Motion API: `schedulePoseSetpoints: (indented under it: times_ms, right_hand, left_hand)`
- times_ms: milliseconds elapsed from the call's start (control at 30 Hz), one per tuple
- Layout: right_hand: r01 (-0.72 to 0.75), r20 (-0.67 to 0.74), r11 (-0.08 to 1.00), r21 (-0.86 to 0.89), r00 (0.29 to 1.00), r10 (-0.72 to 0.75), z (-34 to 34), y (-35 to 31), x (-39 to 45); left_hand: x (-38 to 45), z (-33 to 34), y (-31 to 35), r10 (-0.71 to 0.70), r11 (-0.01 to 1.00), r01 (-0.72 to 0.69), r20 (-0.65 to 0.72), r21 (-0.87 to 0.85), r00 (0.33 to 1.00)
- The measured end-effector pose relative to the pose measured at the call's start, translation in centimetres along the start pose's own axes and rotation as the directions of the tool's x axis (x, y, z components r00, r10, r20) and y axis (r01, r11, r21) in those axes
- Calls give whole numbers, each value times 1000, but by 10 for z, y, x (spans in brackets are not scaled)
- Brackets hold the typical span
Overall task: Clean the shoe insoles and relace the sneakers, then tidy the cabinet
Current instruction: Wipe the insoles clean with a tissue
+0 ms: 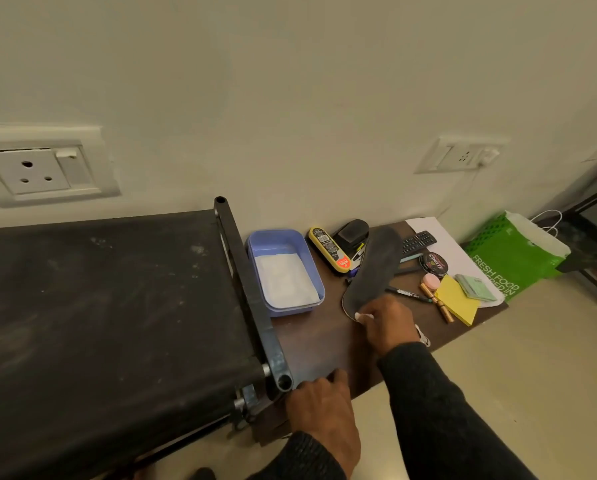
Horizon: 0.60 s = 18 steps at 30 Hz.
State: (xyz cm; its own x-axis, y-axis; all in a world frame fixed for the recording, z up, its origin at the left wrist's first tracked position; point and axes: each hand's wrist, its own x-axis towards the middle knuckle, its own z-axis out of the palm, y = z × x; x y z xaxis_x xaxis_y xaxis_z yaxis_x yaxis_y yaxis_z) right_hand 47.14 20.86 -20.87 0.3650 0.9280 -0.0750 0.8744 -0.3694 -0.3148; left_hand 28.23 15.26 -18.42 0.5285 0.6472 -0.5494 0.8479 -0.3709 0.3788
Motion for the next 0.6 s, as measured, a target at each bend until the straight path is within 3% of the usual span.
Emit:
schedulePoseSetpoints:
  times_ms: [133, 300, 433, 600]
  right_hand:
    - [58, -36, 998, -23, 998, -58, 15, 4, -10]
    - [82, -123, 995, -59, 988, -89, 27, 9, -20]
    - [126, -50, 983, -132, 990, -134, 28, 6, -36]
    - [285, -6, 951, -117, 958, -287, 24, 4, -75]
  left_hand:
    - [-7, -13, 5, 20, 999, -24, -94, -34, 995]
    - [-10, -17, 4, 7, 1000, -10, -77, -27, 997]
    - [-5, -18, 4, -18, 999, 15, -63, -52, 998]
    - [-1, -11, 7, -57, 997, 51, -106, -60, 993]
